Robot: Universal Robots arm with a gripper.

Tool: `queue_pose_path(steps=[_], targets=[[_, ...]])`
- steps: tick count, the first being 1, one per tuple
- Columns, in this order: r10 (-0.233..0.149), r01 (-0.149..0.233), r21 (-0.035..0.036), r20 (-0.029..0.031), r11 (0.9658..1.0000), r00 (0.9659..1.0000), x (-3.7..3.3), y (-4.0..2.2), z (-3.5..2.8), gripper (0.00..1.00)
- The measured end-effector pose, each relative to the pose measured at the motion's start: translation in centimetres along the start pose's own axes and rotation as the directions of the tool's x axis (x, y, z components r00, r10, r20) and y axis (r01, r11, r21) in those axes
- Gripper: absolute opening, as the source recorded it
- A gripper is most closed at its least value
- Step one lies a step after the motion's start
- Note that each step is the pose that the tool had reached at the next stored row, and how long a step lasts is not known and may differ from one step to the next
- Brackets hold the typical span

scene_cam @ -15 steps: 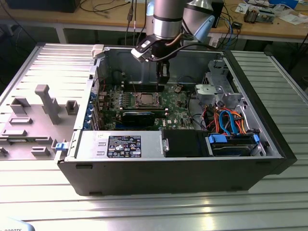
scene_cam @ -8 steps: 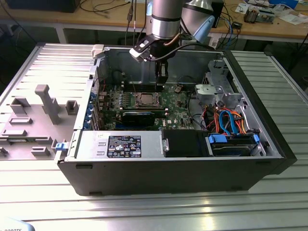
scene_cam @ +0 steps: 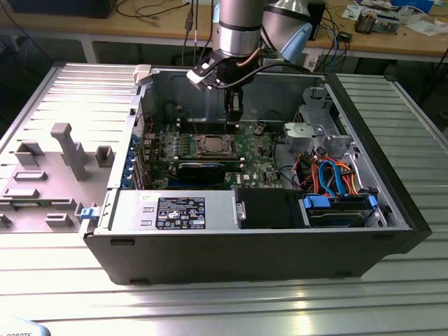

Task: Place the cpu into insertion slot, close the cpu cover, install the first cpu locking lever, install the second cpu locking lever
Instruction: 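Close the cpu cover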

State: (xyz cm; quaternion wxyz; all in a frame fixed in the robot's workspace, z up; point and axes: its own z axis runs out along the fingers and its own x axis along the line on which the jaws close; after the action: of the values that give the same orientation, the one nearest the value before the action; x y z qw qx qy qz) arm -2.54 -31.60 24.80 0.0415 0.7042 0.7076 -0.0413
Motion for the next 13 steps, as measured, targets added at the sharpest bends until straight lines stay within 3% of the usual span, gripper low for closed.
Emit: queue_pose_path(steps=[7, 9, 13], targets=[[0.0, 0.0, 0.0, 0.0, 1.0, 1.0, 0.0, -0.07, 0.0, 0.11], [0.0, 0.0, 0.0006, -0.0001, 1.0, 1.0, 0.0, -0.36, 0.03, 0.11], [-0.002, 0.002, 0.008, -0.0001, 1.0, 1.0, 0.04, -0.92, 0.24, 0.11]])
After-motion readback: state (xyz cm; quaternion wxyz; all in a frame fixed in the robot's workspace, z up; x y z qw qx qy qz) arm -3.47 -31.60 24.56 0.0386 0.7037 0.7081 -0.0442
